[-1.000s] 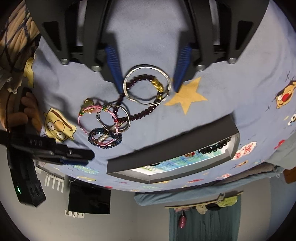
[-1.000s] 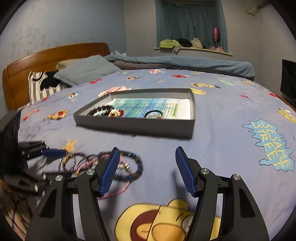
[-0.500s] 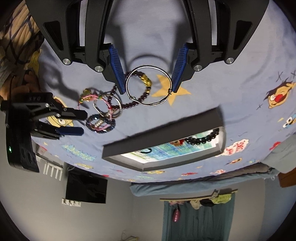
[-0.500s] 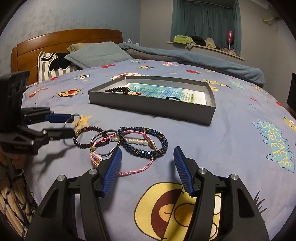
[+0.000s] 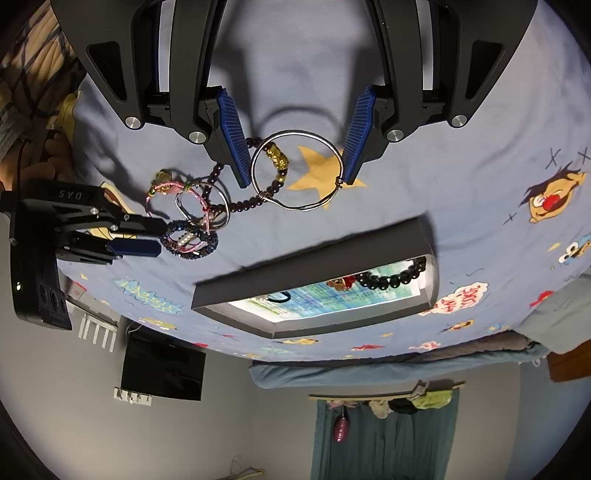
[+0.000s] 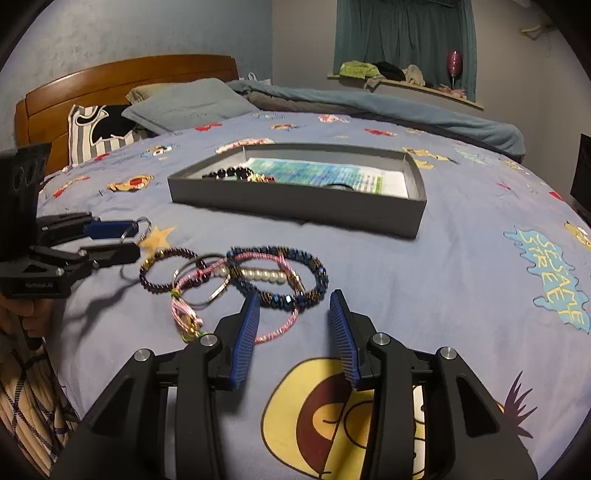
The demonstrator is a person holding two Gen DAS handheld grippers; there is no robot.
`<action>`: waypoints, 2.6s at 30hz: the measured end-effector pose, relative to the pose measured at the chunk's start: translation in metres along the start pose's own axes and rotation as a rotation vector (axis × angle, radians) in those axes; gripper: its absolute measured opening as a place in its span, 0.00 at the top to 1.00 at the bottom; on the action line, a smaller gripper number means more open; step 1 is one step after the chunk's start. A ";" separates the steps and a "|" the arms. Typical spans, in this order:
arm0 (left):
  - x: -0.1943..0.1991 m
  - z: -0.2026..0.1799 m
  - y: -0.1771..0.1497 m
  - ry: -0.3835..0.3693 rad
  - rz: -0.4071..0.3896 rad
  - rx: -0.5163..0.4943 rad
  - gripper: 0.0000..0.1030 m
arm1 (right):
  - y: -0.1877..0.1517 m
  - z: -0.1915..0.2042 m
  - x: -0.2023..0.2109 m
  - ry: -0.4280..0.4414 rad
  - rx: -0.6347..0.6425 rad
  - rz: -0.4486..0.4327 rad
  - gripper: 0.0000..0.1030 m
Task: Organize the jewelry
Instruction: 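Grasp the dark blue beaded bracelet with the right gripper while the left lifts the hoop, then carry the silver hoop and blue bracelet into the gray box and open both grippers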
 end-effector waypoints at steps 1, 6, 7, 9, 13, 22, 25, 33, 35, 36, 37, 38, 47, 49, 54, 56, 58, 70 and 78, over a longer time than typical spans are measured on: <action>0.000 0.000 0.000 0.001 0.000 0.001 0.50 | 0.002 0.000 -0.001 0.002 -0.001 0.003 0.60; -0.001 -0.001 0.000 0.001 0.003 -0.001 0.50 | 0.010 -0.005 -0.008 0.016 -0.053 0.017 0.59; -0.001 -0.001 0.000 0.000 0.003 0.000 0.50 | 0.012 -0.007 -0.007 0.026 -0.069 0.009 0.59; -0.001 -0.001 0.000 0.003 0.002 0.001 0.50 | 0.018 -0.014 -0.003 0.038 -0.105 -0.012 0.59; -0.001 -0.001 0.002 0.007 -0.001 0.005 0.50 | 0.025 -0.034 -0.008 0.008 -0.173 -0.005 0.59; -0.001 0.001 0.004 0.004 -0.009 0.013 0.50 | 0.015 -0.022 -0.030 0.017 -0.110 0.085 0.77; 0.000 0.003 0.006 0.004 -0.014 0.023 0.50 | 0.012 -0.020 -0.034 0.028 -0.101 0.105 0.80; -0.004 0.007 0.012 0.006 -0.023 0.043 0.50 | 0.012 -0.009 -0.029 0.021 -0.026 0.084 0.93; -0.005 0.009 0.015 0.009 -0.029 0.052 0.50 | 0.017 -0.009 -0.024 0.014 -0.024 0.055 0.93; -0.005 0.010 0.018 0.011 -0.038 0.058 0.50 | 0.022 -0.009 -0.020 0.015 -0.030 0.024 0.93; -0.005 0.011 0.020 0.012 -0.044 0.062 0.50 | 0.026 -0.010 -0.017 0.016 -0.036 0.003 0.93; -0.005 0.013 0.023 0.012 -0.052 0.068 0.50 | 0.031 -0.011 -0.013 0.017 -0.043 -0.021 0.93; -0.013 0.022 0.050 0.030 -0.103 0.087 0.50 | 0.074 -0.017 0.004 0.015 -0.101 -0.166 0.93; -0.015 0.023 0.055 0.034 -0.111 0.090 0.50 | 0.082 -0.019 0.006 0.026 -0.117 -0.193 0.93; -0.020 0.030 0.067 0.038 -0.130 0.108 0.50 | 0.098 -0.022 0.010 0.050 -0.155 -0.243 0.93; -0.022 0.033 0.071 0.042 -0.136 0.111 0.50 | 0.101 -0.021 0.010 0.058 -0.160 -0.250 0.93; -0.026 0.036 0.075 0.044 -0.139 0.117 0.50 | 0.106 -0.020 0.009 0.059 -0.160 -0.257 0.93; -0.033 0.048 0.093 0.052 -0.164 0.141 0.50 | 0.126 -0.028 -0.003 0.066 -0.191 -0.270 0.93; -0.050 0.059 0.106 0.053 -0.167 0.167 0.50 | 0.132 -0.040 -0.013 0.059 -0.226 -0.269 0.93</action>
Point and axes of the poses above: each gripper's, at about its wrist camera, not at the fingertips, and x roughly against the way its jaws point, z to its left, y to its top, the point moved 7 cm from there along -x, roughly the way its jaws point, and after that the axes turned 5 degrees about -y, right-handed, at the moved point
